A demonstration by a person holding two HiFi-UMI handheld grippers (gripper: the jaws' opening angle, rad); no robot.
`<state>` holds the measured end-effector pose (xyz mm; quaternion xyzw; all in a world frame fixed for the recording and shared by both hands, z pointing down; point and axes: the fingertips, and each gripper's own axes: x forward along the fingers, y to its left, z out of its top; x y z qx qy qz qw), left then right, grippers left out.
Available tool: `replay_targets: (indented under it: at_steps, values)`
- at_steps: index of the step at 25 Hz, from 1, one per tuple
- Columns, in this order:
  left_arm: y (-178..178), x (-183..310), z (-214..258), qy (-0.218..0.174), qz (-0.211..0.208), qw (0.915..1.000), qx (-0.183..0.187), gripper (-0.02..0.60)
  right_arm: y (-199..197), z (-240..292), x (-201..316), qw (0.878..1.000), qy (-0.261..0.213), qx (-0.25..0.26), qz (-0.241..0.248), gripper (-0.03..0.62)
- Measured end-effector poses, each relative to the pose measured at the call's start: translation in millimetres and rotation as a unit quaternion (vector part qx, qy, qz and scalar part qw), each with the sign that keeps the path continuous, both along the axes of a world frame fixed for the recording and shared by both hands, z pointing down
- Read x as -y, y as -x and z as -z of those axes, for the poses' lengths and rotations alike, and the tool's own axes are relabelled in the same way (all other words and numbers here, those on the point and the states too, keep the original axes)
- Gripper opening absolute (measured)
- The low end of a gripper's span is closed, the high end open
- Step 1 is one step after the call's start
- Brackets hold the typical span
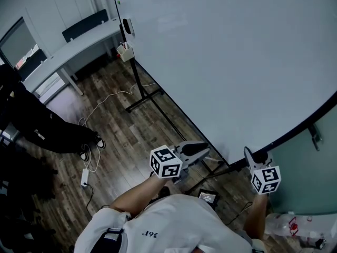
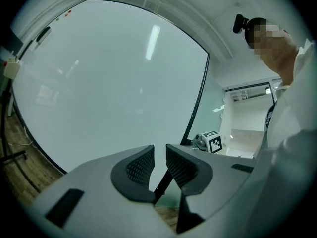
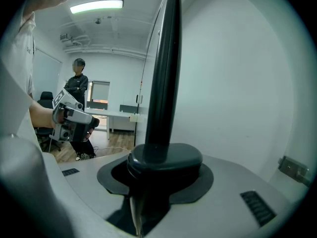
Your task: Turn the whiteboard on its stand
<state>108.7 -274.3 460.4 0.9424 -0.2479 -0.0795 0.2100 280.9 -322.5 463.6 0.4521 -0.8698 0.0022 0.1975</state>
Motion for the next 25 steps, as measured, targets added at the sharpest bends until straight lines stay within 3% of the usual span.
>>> replay_targets:
  at_steps: [25]
  values:
    - [5, 2, -3, 0.002, 0.010, 0.9999, 0.000, 0.061, -10, 2, 22, 1.000, -0.007, -0.022, 0.016, 0.199]
